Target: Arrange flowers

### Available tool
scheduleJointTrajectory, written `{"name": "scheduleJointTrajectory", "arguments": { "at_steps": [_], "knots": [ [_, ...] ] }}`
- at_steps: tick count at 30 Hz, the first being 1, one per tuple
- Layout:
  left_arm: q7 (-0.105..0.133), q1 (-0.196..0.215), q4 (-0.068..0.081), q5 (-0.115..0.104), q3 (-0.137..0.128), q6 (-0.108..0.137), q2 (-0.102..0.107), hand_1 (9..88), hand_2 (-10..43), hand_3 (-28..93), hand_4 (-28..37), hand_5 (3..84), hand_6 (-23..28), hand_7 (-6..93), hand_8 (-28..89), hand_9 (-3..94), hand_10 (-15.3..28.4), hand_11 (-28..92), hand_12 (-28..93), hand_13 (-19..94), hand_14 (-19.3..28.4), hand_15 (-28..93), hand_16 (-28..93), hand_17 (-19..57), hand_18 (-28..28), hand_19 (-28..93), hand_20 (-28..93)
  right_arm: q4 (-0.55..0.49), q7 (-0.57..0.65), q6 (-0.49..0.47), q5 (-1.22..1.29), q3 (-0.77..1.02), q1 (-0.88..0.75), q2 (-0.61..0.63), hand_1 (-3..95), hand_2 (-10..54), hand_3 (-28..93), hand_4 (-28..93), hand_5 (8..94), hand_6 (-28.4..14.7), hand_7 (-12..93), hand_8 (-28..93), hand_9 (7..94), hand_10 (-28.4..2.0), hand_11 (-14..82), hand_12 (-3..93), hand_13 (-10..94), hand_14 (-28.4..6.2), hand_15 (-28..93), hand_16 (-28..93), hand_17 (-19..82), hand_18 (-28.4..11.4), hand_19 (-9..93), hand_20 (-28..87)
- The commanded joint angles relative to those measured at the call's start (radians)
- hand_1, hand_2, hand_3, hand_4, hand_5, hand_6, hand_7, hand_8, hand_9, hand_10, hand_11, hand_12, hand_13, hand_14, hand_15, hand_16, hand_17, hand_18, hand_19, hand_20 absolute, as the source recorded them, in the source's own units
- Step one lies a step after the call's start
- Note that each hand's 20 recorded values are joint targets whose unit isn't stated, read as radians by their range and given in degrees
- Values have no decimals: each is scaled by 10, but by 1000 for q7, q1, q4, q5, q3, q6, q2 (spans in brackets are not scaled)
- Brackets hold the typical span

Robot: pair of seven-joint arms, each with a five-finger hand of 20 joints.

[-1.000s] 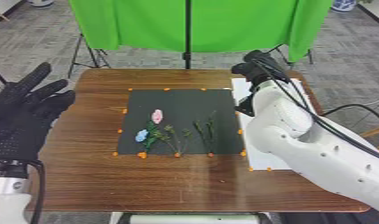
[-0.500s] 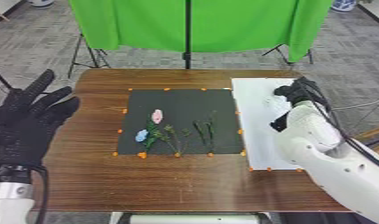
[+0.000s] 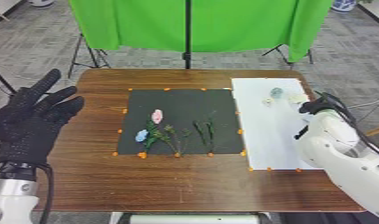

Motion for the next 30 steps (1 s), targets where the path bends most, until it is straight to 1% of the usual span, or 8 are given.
{"name": "scheduleJointTrajectory", "arguments": {
  "at_steps": [1, 11, 13, 15, 18, 21, 24, 30],
  "knots": [
    [-21, -15, 5, 3, 19, 10, -1, 192, 86, 773, -283, 336, 73, 145, -100, 324, 204, 297, 125, 256, 284, 603, -115, -56, 269, 612, 253, 43, -11, -34, 50, -42, 13, 13, 284, 19, 709, -209, 428, -64, 82, -104, 760, -208, 173, 130, 849, -108, 569, 134, 607, -175, 932, 101],
    [-28, -28, 7, 6, 32, 3, -3, 197, 85, 774, -283, 336, 74, 149, -101, 325, 206, 302, 124, 258, 284, 606, -116, -55, 266, 613, 254, 86, -23, -28, 24, -156, 87, 17, 319, -7, 710, -216, 461, -26, 107, -111, 741, -194, 170, 131, 829, -108, 574, 146, 579, -177, 932, 112],
    [-33, -32, 8, 9, 35, -5, -3, 198, 86, 774, -283, 336, 74, 149, -102, 325, 206, 303, 124, 258, 284, 606, -116, -55, 265, 614, 254, 86, -21, -24, 26, -161, 79, 21, 341, -22, 713, -219, 494, -23, 117, -118, 739, -191, 167, 131, 826, -107, 573, 147, 577, -174, 932, 103],
    [-35, -29, 7, 7, 33, 0, -4, 199, 85, 775, -283, 337, 74, 150, -102, 326, 206, 303, 124, 258, 284, 607, -116, -55, 265, 614, 254, 95, -28, 6, 0, -177, 76, 20, 364, -37, 722, -223, 523, -23, 121, -121, 739, -183, 165, 129, 825, -105, 568, 146, 573, -172, 932, 93],
    [-34, -22, 4, 10, 26, 2, -7, 199, 85, 775, -283, 337, 75, 151, -103, 326, 206, 303, 123, 258, 284, 606, -117, -54, 264, 614, 254, 105, -36, 49, -54, -222, 79, 26, 456, -85, 745, -250, 643, -14, 135, -98, 770, -119, 135, 132, 878, -82, 451, 152, 600, -137, 932, -25],
    [-33, -19, 4, 9, 24, -1, -8, 199, 85, 775, -283, 338, 76, 151, -103, 326, 206, 304, 123, 257, 284, 606, -117, -54, 263, 614, 254, 106, -39, 111, -84, -263, 83, 32, 569, -94, 696, -279, 777, 2, 160, -1, 871, -74, 42, 215, 921, -54, 358, 179, 628, -102, 932, -111],
    [-28, -7, 1, 9, 17, -4, -10, 200, 85, 775, -283, 339, 76, 151, -103, 328, 207, 305, 122, 257, 284, 606, -117, -54, 262, 614, 254, 99, -43, 165, -133, -285, 77, 34, 587, -95, 688, -282, 823, 13, 177, 29, 921, -66, 38, 244, 934, -45, 351, 189, 634, -96, 932, -109],
    [-29, -7, 1, 9, 15, -3, -11, 200, 85, 775, -283, 339, 77, 150, -103, 328, 207, 305, 121, 257, 284, 606, -117, -55, 262, 614, 254, 93, -34, 207, -181, -304, 94, 33, 586, -95, 689, -283, 834, 17, 181, 41, 936, -68, 61, 256, 937, -39, 367, 196, 639, -94, 932, -71]
  ]
}}
